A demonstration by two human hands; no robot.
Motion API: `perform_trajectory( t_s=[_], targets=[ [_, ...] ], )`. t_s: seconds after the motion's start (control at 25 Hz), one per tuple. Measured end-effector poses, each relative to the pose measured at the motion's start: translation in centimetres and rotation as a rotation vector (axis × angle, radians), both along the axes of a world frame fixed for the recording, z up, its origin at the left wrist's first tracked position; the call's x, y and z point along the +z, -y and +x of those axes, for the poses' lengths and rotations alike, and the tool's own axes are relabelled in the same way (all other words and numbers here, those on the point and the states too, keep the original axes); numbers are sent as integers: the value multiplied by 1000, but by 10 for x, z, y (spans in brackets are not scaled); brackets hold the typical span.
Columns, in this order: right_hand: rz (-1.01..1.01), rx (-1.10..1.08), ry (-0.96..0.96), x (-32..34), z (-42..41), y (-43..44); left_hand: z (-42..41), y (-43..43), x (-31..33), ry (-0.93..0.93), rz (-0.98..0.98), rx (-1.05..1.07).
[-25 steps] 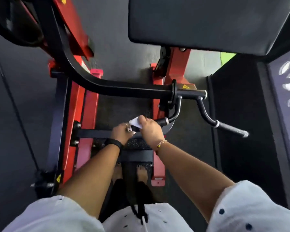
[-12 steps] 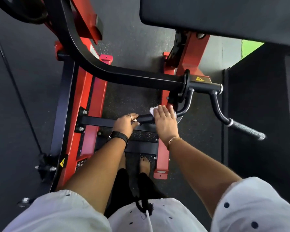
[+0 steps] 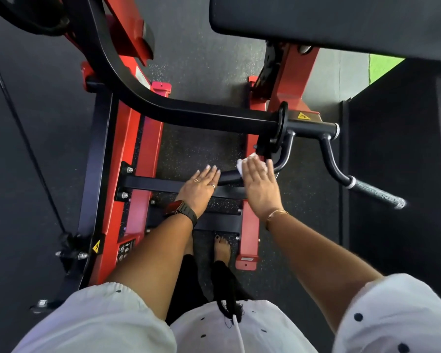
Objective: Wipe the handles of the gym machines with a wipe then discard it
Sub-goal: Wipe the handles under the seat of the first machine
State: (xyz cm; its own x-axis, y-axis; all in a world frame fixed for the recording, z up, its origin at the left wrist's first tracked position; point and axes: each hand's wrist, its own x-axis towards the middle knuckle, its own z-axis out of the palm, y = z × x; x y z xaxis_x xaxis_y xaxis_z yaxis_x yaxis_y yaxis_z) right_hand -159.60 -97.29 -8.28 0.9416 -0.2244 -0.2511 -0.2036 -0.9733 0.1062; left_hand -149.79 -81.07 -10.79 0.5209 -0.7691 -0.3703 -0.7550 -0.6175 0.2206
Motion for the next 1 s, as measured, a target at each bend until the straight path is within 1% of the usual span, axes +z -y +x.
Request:
perform_trajectory(
  t_s=[0.12, 0.16, 0.2, 0.24, 0.32, 0.36, 0.4, 0.44, 0.52, 0.6, 0.64, 0.68, 0.76, 0.88, 0.96, 1.0],
  targets=[
    [13, 266, -21, -11, -2, -27, -11, -2, -1, 27, 60, 11],
    [11, 319, -31, -12, -12, -21, -15, -5, -2, 39, 66, 11],
    [-4, 320, -38, -10, -24, -10, -19, -8, -1, 50, 64, 9],
    [-22, 263, -23, -9, -36, 3, -21, -10, -1, 46, 55, 18],
    [-17, 25, 43, -4, -45, 21, -22, -12, 1, 26, 46, 23],
    [10, -90, 53, -3, -39, 22, -23, -11, 2, 20, 50, 22],
    [29, -141, 61, -5, -28, 18, -23, -11, 3, 17, 53, 27],
    [36, -116, 63, -7, -15, 8, -24, -11, 3, 22, 59, 35],
    [33, 76, 27, -14, 1, -19, -24, -10, 4, 39, 82, 39],
    [50, 251, 6, -19, -7, -30, -24, -9, 5, 33, 98, 33],
    [56, 281, -2, -19, -18, -24, -23, -8, 6, 27, 99, 32],
    [56, 265, -5, -18, -29, -14, -22, -8, 7, 24, 97, 33],
    [78, 140, 21, -14, -45, 7, -22, -8, 7, 22, 99, 33],
    [141, -63, 63, -8, -27, 10, -23, -9, 7, 12, 91, 32],
    [145, -80, 65, -8, -2, -12, -24, -9, 6, 32, 89, 47],
    [152, -32, 54, -8, 6, -22, -24, -8, 7, 38, 95, 49]
  ],
)
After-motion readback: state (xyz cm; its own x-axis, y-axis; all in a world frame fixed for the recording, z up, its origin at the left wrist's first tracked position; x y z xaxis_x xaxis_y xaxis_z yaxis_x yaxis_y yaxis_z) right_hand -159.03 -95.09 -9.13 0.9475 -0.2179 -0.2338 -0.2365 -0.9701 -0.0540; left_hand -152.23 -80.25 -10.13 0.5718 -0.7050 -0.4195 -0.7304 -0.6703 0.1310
